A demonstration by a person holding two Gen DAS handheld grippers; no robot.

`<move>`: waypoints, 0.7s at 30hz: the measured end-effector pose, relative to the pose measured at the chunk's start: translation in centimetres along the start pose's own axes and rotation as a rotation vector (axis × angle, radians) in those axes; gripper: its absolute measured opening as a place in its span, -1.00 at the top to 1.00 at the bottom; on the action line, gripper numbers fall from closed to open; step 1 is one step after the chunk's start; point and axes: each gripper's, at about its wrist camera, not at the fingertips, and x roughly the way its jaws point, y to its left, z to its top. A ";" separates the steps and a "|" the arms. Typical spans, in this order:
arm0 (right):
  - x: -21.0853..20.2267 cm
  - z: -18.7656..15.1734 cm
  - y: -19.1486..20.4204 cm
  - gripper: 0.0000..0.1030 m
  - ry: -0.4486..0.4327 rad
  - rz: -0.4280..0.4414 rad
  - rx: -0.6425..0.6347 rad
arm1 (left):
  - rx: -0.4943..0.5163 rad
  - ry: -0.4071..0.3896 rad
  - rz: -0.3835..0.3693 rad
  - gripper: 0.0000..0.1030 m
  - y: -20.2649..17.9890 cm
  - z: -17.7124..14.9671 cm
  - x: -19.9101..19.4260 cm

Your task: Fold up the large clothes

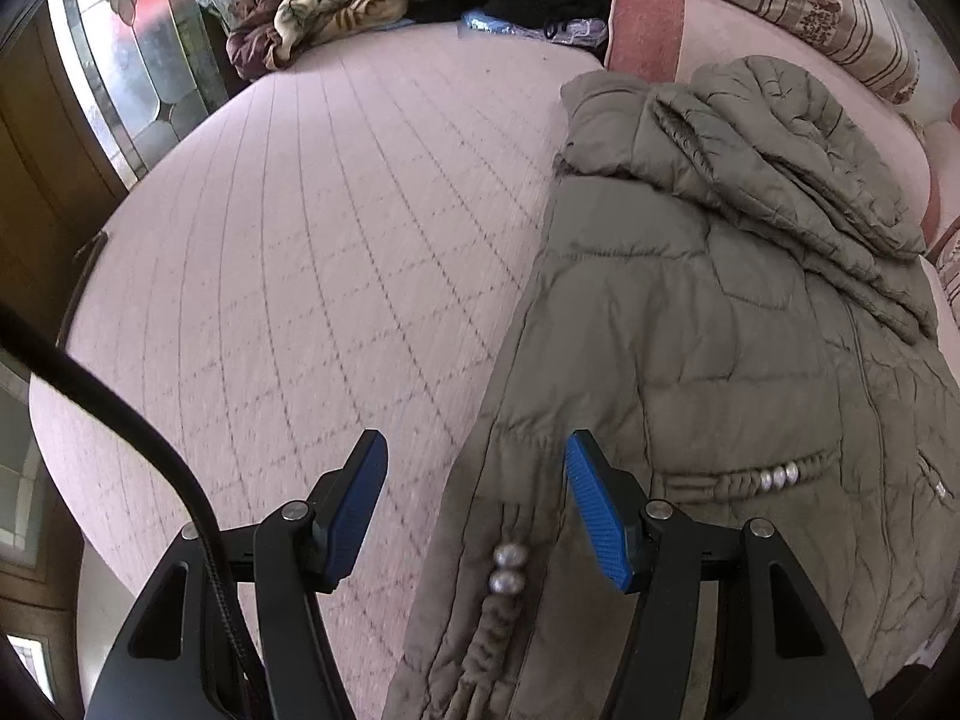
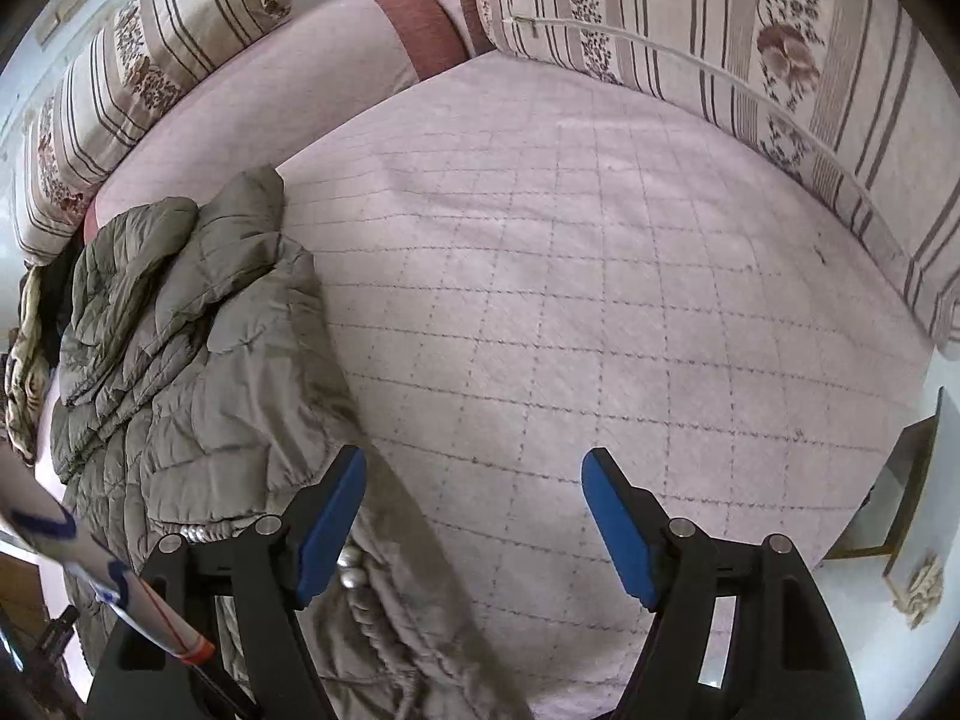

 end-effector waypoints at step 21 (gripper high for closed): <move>6.1 -1.2 4.2 -0.69 0.098 0.188 -0.059 | -0.175 0.092 -0.396 -0.23 2.8 1.7 3.7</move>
